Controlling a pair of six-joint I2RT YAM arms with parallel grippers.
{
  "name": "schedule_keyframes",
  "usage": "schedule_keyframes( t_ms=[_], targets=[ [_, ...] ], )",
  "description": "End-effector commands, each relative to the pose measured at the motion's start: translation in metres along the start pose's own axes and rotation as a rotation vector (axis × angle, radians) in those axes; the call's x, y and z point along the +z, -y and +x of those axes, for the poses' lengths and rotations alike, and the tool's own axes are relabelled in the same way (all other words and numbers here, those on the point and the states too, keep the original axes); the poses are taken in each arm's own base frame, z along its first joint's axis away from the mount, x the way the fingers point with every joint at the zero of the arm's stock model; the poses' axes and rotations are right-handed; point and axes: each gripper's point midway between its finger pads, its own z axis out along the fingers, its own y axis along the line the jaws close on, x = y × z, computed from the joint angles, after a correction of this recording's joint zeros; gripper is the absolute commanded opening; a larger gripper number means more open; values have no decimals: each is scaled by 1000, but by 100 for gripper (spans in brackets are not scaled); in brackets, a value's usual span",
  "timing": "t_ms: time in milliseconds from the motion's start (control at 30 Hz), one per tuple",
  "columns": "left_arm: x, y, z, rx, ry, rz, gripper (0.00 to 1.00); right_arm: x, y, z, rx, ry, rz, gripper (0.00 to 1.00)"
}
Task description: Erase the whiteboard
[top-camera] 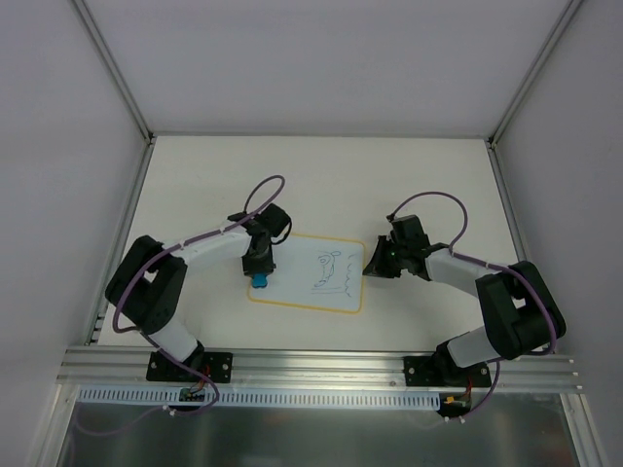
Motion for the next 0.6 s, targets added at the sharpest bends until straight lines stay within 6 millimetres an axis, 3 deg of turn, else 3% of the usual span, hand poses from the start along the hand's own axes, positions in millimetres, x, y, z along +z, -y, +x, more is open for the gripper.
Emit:
schedule_keyframes(
  t_ms=[0,67,100,200,233,300,367,433,567],
  targets=[
    [3,12,24,165,-59,-73,0,2,34,23,5,-60,130,0],
    [5,40,30,212,-82,-38,0,2,33,23,6,-62,128,0],
    [-4,69,29,253,-62,17,0,2,33,22,4,-59,128,0],
    [-6,115,40,315,-92,90,0,1,34,23,7,-58,129,0],
    [-2,128,57,361,-115,95,0,1,33,23,6,-56,129,0],
    [-9,155,69,401,-132,153,0,1,34,22,6,-55,131,0],
    [-10,169,92,445,-166,175,0,1,33,22,8,-55,129,0],
    [-10,172,101,455,-176,175,0,2,33,23,9,-60,131,0],
    [-14,159,101,444,-155,154,0,4,34,24,13,-68,132,0]
  ],
)
